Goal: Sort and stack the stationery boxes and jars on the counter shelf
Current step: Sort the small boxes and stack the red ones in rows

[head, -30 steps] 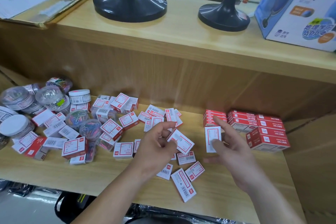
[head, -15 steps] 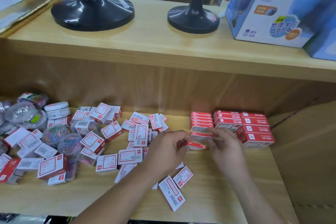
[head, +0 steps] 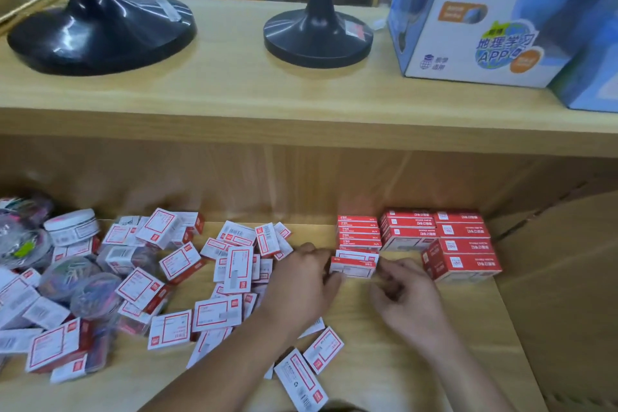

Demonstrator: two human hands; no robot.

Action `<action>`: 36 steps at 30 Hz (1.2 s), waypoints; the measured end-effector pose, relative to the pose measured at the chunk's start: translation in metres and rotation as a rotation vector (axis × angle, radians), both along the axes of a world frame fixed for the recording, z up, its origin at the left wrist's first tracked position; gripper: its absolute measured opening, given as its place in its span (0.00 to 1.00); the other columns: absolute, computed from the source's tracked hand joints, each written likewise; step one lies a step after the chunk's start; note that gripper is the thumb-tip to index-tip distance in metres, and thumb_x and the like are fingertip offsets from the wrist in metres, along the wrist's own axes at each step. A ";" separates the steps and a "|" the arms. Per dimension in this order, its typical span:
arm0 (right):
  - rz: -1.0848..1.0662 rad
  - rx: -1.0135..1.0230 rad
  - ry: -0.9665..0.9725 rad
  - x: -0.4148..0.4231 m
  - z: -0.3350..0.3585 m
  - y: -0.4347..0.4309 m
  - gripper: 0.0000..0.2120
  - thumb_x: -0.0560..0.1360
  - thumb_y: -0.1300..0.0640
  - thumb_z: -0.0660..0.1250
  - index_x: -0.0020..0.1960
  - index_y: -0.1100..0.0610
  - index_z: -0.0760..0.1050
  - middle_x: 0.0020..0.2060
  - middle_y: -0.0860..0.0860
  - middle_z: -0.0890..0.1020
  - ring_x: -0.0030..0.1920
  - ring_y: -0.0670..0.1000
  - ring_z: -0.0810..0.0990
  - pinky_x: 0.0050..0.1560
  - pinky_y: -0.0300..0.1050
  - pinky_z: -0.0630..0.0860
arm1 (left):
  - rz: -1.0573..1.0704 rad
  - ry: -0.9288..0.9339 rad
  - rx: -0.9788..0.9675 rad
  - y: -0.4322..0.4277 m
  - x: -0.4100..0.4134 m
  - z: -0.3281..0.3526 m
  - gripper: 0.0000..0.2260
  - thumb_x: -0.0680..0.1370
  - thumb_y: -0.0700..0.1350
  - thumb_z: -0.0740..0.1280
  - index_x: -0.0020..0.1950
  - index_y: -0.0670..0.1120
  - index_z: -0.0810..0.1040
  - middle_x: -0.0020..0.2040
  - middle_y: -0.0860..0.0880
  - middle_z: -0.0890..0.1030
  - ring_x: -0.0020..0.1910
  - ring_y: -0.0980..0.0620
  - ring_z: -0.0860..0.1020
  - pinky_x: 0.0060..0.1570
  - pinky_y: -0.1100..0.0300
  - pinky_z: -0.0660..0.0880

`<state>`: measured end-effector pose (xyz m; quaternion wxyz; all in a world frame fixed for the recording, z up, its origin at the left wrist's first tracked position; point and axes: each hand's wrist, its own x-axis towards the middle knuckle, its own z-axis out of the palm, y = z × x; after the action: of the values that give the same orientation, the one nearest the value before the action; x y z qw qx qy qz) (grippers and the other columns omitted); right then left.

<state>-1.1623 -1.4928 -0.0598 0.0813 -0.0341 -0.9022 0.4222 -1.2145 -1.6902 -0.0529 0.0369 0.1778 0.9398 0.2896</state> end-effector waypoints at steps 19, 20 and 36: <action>-0.140 0.281 0.025 -0.008 -0.007 -0.006 0.02 0.75 0.55 0.73 0.44 0.53 0.81 0.36 0.42 0.68 0.39 0.55 0.79 0.37 0.43 0.70 | -0.046 0.070 -0.253 0.015 -0.007 -0.009 0.18 0.84 0.57 0.55 0.70 0.51 0.72 0.58 0.50 0.78 0.52 0.43 0.82 0.47 0.50 0.79; -0.143 0.279 0.028 -0.008 -0.007 -0.006 0.02 0.75 0.55 0.73 0.44 0.53 0.81 0.35 0.42 0.68 0.39 0.55 0.79 0.37 0.42 0.69 | -0.044 0.053 -0.254 0.015 -0.007 -0.009 0.18 0.84 0.57 0.55 0.70 0.51 0.72 0.58 0.50 0.78 0.52 0.43 0.81 0.47 0.50 0.79; 0.151 -0.140 -0.365 0.045 0.007 -0.036 0.17 0.64 0.39 0.78 0.49 0.45 0.83 0.36 0.46 0.79 0.37 0.46 0.78 0.41 0.43 0.77 | -0.004 -0.218 0.131 -0.093 0.077 0.042 0.09 0.73 0.57 0.73 0.48 0.54 0.81 0.38 0.58 0.76 0.35 0.60 0.75 0.37 0.61 0.74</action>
<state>-1.1171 -1.5291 -0.0524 -0.1178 -0.0481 -0.8705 0.4755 -1.1379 -1.7827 -0.0113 0.1277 0.1493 0.9088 0.3680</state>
